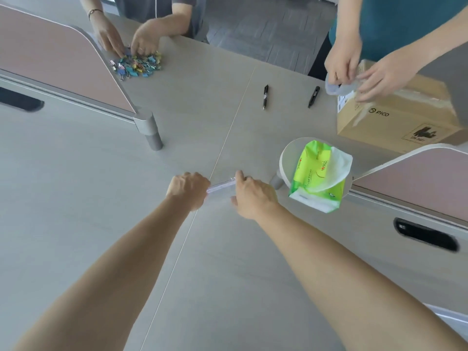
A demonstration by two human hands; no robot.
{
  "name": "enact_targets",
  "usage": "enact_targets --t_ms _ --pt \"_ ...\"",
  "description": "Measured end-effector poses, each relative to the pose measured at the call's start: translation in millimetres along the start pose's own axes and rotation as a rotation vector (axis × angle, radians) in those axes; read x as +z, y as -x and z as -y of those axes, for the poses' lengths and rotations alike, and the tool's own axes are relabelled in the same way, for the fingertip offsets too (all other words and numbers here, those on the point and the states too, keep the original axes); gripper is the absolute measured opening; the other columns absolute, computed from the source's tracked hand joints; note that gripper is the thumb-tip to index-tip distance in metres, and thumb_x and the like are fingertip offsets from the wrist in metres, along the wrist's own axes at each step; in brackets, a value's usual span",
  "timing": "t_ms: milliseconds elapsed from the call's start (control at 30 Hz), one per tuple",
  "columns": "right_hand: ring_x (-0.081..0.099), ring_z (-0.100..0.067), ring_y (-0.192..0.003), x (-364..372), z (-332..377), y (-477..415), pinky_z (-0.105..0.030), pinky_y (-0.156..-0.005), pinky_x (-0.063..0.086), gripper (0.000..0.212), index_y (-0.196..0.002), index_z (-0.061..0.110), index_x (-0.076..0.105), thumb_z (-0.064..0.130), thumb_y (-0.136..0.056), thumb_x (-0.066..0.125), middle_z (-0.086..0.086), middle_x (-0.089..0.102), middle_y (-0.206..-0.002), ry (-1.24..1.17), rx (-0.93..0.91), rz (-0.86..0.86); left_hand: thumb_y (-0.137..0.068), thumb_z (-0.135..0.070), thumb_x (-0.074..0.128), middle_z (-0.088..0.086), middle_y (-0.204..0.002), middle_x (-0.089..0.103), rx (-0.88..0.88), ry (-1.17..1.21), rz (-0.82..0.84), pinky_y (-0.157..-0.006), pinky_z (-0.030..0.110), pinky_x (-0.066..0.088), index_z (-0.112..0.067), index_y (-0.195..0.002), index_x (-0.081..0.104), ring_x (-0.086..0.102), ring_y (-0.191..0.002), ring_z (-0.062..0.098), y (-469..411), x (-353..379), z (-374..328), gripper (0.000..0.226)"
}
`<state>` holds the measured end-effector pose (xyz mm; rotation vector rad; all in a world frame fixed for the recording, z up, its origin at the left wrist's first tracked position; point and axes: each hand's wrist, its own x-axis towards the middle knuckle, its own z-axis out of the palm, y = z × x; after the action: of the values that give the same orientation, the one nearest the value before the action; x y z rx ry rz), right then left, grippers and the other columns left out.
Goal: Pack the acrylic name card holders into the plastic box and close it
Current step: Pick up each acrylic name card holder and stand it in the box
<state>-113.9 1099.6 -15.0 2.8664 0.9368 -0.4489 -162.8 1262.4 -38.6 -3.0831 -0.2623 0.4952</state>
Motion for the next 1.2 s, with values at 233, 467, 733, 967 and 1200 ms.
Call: enact_targets --t_ms 233,467,733,967,1200 --pt "0.053 -0.037 -0.119 -51 28 56 -0.045 -0.089 0.041 0.060 -0.135 0.015 0.037 0.060 -0.096 0.024 -0.018 0.053 -0.131 -0.345 0.107 -0.030 -0.094 -0.032 0.052 0.007 -0.097 0.064 -0.111 0.176 -0.124 -0.065 0.031 0.041 -0.016 -0.098 0.061 0.063 -0.093 0.033 91 -26 -1 0.018" --pt "0.039 -0.030 -0.135 -87 34 125 -0.039 -0.097 0.034 0.092 -0.148 0.024 0.027 0.083 -0.078 0.034 -0.010 0.036 -0.151 -0.804 0.218 0.094 -0.095 -0.033 0.048 0.011 -0.080 0.053 -0.185 0.478 -0.280 -0.061 0.033 0.040 -0.012 -0.068 0.042 0.059 -0.087 0.039 186 -73 -40 0.035" --pt "0.051 -0.025 -0.119 -93 2 196 -0.034 -0.067 0.050 0.098 -0.138 0.035 0.038 0.081 -0.054 0.057 -0.002 0.034 -0.136 -1.125 0.285 -0.051 -0.092 -0.027 0.046 0.002 -0.061 0.039 -0.110 0.704 -0.358 -0.049 0.029 0.031 -0.016 -0.058 0.030 0.045 -0.065 0.032 256 -98 -128 0.039" --pt "0.055 -0.027 -0.110 -101 -64 251 -0.030 -0.055 0.047 0.084 -0.123 0.021 0.049 0.074 -0.059 0.054 0.001 0.042 -0.128 -1.147 0.083 -0.159 -0.089 -0.042 0.058 -0.005 -0.093 0.057 -0.085 0.998 -0.308 -0.074 0.034 0.048 -0.018 -0.112 0.054 0.061 -0.100 0.024 293 -114 -206 0.034" --pt "0.047 -0.026 -0.075 -119 -154 337 -0.030 -0.049 0.038 0.081 -0.117 -0.004 0.044 0.063 -0.071 0.049 -0.008 0.044 -0.096 -1.224 -0.170 -0.225 -0.047 -0.063 0.078 -0.001 -0.141 0.043 -0.026 1.577 0.068 -0.101 0.041 0.042 -0.037 -0.150 0.007 0.052 -0.121 0.020 323 -114 -305 0.128"
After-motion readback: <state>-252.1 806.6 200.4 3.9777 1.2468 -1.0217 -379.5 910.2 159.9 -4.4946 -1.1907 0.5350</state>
